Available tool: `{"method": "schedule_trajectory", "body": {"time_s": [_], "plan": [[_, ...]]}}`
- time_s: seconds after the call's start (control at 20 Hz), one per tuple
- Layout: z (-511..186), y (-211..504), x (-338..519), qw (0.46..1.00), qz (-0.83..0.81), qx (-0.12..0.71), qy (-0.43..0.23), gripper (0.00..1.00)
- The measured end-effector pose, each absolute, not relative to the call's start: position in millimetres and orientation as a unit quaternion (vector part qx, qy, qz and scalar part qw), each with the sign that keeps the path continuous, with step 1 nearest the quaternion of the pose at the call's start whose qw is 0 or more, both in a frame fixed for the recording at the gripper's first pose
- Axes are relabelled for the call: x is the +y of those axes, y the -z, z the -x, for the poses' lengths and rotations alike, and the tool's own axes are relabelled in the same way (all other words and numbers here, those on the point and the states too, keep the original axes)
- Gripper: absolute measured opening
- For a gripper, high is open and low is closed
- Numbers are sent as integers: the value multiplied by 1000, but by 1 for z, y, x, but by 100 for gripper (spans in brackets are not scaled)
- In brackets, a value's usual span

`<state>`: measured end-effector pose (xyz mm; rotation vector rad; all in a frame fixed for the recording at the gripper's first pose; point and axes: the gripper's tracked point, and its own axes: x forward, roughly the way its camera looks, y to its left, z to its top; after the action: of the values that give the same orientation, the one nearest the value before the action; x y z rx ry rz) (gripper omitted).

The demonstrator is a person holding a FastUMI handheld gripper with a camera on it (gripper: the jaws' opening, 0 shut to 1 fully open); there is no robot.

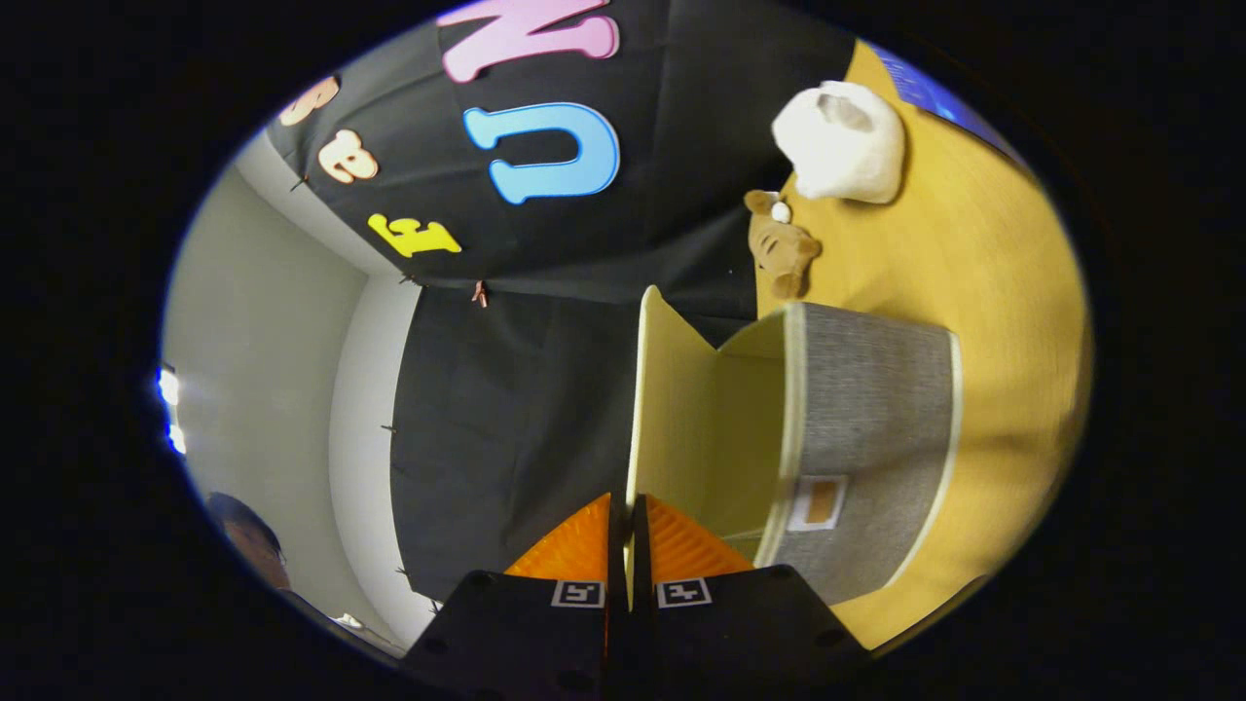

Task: Open the storage box then place both shoes into the box .Put the left shoe in first, then the right shoe, with the right side of both shoes facing outward in a uniform manner.

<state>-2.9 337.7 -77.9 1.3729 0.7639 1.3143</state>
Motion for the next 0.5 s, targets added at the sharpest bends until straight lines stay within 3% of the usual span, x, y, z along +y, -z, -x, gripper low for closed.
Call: {"method": "schedule_trajectory", "body": {"time_s": [0.5], "plan": [[30, -23, 448, 573, -470, 291, -605, 5]]}}
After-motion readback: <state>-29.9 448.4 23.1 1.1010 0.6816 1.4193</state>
